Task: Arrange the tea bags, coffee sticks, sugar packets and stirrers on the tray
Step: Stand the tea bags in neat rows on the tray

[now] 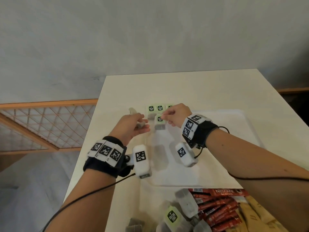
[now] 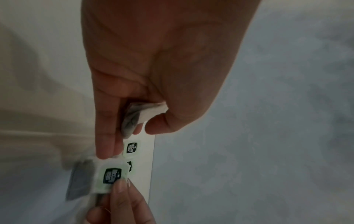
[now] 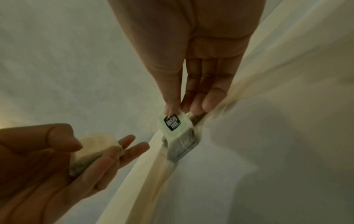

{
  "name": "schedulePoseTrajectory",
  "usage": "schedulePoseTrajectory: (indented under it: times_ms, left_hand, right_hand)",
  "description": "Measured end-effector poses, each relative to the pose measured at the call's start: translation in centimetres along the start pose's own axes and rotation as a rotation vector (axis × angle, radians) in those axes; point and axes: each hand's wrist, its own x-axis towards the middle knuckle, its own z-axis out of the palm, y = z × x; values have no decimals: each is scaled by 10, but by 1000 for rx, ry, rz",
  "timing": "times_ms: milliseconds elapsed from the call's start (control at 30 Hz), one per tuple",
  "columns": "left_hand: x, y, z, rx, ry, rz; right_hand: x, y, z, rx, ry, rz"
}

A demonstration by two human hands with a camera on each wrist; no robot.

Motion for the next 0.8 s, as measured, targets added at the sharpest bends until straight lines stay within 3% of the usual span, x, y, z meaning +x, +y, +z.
schedulePoseTrajectory:
  times_ms: [167, 400, 567, 700, 800]
  left_hand:
    - [6, 2, -8, -127, -46, -34]
    - [9, -4, -9, -16, -73, -11]
    - [0, -8, -1, 64, -132, 32]
    - [-11, -10, 13, 96, -170, 81]
    - [-20, -12, 27, 129, -191, 118]
  right_hand:
    - [20, -12, 12, 34, 29, -18]
    - [32, -21, 16, 0, 40, -16]
    - [16, -20, 7, 60, 102, -15]
    - [-17, -19, -6, 286, 3, -54]
    - [-37, -13, -14, 297, -9, -99]
